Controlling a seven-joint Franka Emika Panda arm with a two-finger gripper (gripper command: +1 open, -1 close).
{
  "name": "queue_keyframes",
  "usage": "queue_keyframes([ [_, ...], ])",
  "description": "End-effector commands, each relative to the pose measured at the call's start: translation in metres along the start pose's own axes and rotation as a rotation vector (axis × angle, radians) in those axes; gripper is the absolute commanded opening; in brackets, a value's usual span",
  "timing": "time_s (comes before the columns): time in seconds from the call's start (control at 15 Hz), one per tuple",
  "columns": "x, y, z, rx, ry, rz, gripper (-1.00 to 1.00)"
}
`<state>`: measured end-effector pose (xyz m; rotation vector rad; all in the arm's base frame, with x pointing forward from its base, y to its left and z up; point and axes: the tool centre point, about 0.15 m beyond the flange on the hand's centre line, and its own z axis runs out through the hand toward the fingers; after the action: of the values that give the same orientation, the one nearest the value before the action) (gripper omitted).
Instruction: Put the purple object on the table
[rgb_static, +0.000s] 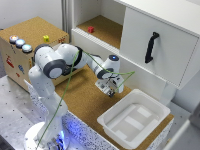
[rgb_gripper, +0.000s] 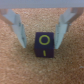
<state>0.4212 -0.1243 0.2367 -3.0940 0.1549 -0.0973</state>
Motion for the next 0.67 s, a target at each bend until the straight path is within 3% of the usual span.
queue_keyframes([
  [0.0,-0.068,-0.054,-0.085,0.027,0.152,-0.037,1.00],
  [0.4,-0.099,-0.158,-0.194,0.040,0.357,-0.093,1.00],
  [0.6,-0.097,-0.225,-0.227,0.081,0.374,-0.195,1.00],
])
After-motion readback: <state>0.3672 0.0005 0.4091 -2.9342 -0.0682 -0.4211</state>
